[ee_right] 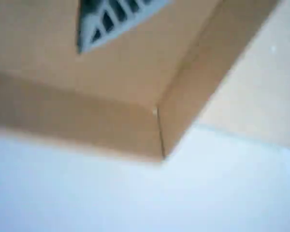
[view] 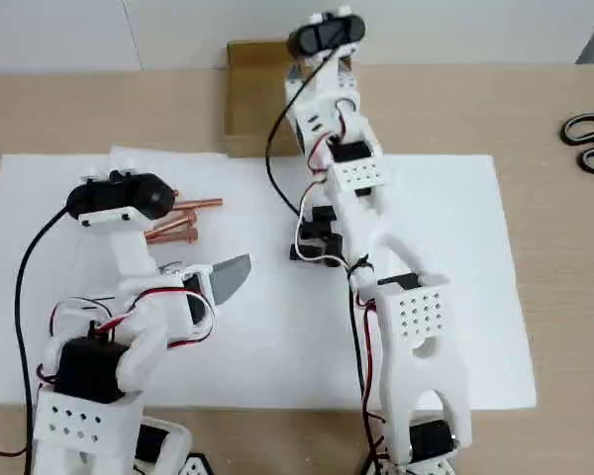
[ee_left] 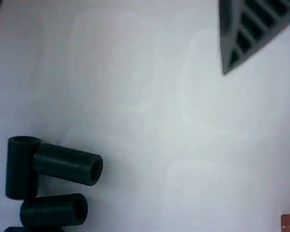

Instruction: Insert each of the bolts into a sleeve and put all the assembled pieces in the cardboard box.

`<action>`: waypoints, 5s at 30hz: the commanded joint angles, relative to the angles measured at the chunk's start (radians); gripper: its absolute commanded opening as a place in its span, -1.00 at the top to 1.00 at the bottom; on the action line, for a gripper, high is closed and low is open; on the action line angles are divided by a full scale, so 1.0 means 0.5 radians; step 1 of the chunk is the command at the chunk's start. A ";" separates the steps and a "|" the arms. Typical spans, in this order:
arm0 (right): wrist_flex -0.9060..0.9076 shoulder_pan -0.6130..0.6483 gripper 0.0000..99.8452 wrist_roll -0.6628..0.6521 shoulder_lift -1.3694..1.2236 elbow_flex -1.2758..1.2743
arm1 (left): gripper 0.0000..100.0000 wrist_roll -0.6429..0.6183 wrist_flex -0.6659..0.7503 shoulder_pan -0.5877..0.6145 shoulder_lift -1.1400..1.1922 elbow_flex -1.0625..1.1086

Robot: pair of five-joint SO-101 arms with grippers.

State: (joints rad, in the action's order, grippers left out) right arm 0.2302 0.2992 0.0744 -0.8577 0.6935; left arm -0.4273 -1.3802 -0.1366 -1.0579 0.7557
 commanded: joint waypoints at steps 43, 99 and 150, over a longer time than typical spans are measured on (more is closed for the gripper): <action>2.935 0.029 0.60 0.021 0.790 1.657 | 0.40 0.015 -0.104 -0.003 -0.006 -0.026; 2.751 0.115 0.60 0.512 0.551 -0.543 | 0.40 0.009 -0.095 -0.003 -0.006 -0.014; 2.877 -0.078 0.99 -0.110 0.422 -0.466 | 0.40 0.015 -0.104 -0.003 -0.006 -0.023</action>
State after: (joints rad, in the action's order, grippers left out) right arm 1.6617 0.2716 0.0315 -0.6460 0.4312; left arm -0.4273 -1.4293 -0.1366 -1.0579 0.7557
